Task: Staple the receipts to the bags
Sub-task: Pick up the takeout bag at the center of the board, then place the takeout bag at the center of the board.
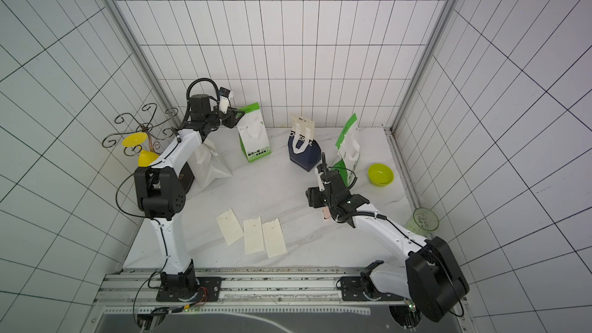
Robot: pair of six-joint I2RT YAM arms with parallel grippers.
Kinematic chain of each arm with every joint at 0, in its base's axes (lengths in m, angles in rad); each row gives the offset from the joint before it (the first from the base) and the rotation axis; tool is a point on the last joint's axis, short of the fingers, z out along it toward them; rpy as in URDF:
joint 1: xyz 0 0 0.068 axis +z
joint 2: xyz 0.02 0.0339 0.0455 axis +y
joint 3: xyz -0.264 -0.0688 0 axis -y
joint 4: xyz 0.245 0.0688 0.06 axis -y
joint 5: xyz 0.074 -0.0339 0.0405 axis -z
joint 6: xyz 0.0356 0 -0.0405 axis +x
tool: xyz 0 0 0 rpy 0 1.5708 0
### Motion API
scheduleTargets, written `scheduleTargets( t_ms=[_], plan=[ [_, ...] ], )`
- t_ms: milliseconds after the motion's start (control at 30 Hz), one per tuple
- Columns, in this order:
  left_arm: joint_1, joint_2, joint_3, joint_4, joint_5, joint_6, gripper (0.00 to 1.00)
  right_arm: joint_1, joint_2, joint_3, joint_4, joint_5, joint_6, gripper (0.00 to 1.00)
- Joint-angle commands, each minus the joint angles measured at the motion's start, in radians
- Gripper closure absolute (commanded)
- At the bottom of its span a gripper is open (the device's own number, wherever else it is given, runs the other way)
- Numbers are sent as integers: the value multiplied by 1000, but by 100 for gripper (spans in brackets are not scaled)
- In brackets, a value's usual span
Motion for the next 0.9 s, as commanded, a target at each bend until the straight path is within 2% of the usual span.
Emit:
scheduleTargets(
  t_ms=[0,67,200,367,600,700,867],
  plan=[
    [-8,6,15,12,59,22,82,8,8,35,16,-6,-7,34],
    [-11,-7,4,14,70,29,100,8,6,34,15,-1,-7,34],
    [-18,-90,-78,73,60,11,100,8,-6,35,15,9,-6,34],
    [-36,-291,-266,185,35,-25,100,8,-26,32,15,23,-3,34],
    [-91,-535,-411,63,30,68,100,7,-78,37,14,43,0,34],
    [-96,-630,-495,62,85,70,100,8,-113,42,16,45,5,34],
    [-119,-703,-615,114,282,70,100,9,-178,32,12,28,26,34]
  ],
)
